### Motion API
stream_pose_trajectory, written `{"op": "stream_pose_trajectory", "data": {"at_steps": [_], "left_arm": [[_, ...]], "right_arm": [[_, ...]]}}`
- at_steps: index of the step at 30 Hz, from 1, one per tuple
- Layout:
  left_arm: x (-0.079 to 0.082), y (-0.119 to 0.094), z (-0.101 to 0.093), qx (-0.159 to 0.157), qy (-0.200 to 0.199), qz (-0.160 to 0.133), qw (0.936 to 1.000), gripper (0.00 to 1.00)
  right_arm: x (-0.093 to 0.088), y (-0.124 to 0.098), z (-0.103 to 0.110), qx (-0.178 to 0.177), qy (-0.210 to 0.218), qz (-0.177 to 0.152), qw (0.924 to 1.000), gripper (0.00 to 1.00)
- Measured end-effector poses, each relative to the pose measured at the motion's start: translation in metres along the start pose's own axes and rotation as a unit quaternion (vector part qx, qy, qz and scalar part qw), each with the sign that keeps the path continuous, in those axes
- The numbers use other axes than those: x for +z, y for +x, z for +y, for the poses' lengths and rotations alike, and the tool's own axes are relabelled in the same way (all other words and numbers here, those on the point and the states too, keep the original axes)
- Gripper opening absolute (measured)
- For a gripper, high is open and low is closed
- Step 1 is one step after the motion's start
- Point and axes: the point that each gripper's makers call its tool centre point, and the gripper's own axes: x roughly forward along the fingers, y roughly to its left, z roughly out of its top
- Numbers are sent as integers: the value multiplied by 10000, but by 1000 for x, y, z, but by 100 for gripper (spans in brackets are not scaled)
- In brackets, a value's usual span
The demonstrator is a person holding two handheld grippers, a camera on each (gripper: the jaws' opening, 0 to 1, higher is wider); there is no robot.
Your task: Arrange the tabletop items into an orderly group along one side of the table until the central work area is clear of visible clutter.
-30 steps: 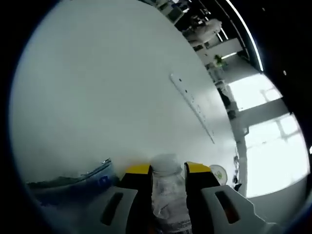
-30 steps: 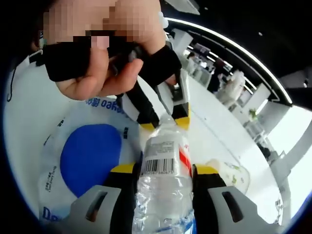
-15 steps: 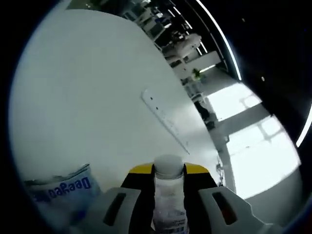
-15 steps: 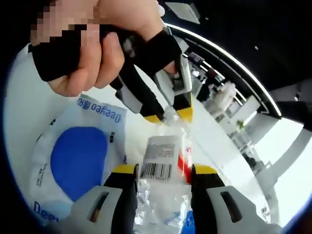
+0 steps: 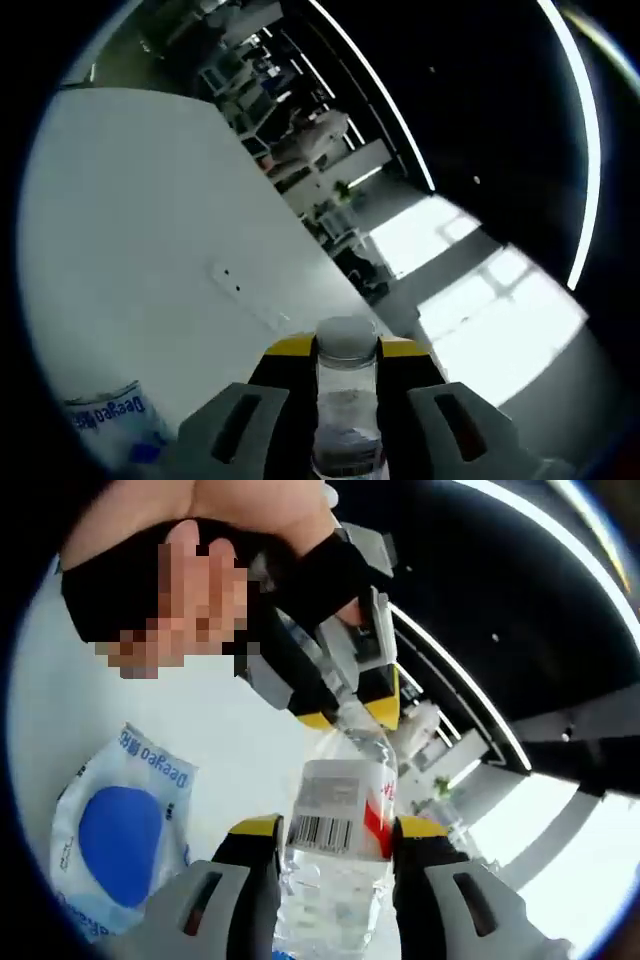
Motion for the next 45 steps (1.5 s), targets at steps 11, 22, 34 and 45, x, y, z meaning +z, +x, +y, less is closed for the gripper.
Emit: {"op": "stream_pose_trajectory", "data": {"at_steps": [11, 22, 34, 45], "left_arm": [[59, -34, -21, -99, 588, -572, 9966, 18], [101, -57, -4, -176, 1088, -705, 9914, 18], [106, -55, -10, -987, 1360, -429, 9848, 19], [98, -72, -32, -2186, 1856, 105, 9579, 19]], "right_arm": [[69, 10, -4, -391, 137, -366, 9985, 41], [123, 15, 24, 65, 318, -1096, 9934, 42], [137, -14, 32, 2029, 2127, -1892, 9369, 66], [129, -23, 11, 4051, 4064, -1841, 7980, 78]]}}
